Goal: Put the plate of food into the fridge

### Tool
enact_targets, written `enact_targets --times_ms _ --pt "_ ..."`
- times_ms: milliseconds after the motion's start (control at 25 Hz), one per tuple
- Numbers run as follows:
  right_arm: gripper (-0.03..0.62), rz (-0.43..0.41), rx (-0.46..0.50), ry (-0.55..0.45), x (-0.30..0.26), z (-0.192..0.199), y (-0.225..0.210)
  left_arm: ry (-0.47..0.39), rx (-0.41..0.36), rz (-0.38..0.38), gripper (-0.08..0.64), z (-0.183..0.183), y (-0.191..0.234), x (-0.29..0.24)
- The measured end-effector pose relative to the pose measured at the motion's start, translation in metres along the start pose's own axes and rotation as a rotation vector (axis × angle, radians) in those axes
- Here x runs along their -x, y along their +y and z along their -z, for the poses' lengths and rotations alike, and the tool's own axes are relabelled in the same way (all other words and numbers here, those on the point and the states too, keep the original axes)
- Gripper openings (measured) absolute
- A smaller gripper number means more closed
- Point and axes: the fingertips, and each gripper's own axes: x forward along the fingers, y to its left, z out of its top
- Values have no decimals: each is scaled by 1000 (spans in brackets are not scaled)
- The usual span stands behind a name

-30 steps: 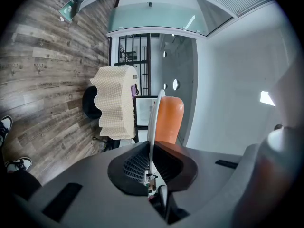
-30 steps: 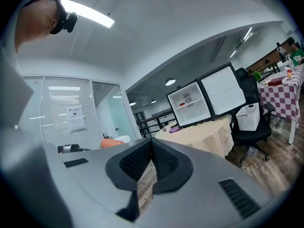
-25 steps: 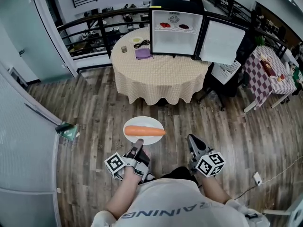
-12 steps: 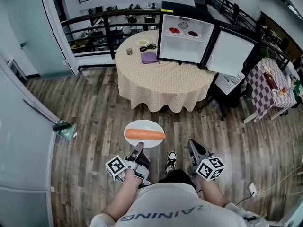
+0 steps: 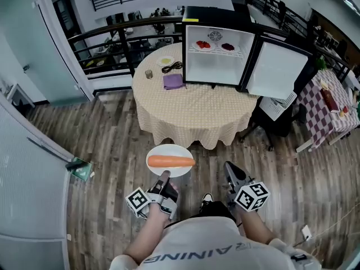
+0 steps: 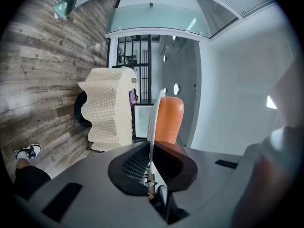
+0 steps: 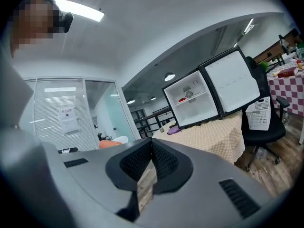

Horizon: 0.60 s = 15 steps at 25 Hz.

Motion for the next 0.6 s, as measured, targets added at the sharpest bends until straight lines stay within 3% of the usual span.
enact_targets --times_ms 600 --pt "23 26 -58 -3 -35 -65 -136 62 -34 -44 27 41 -7 -162"
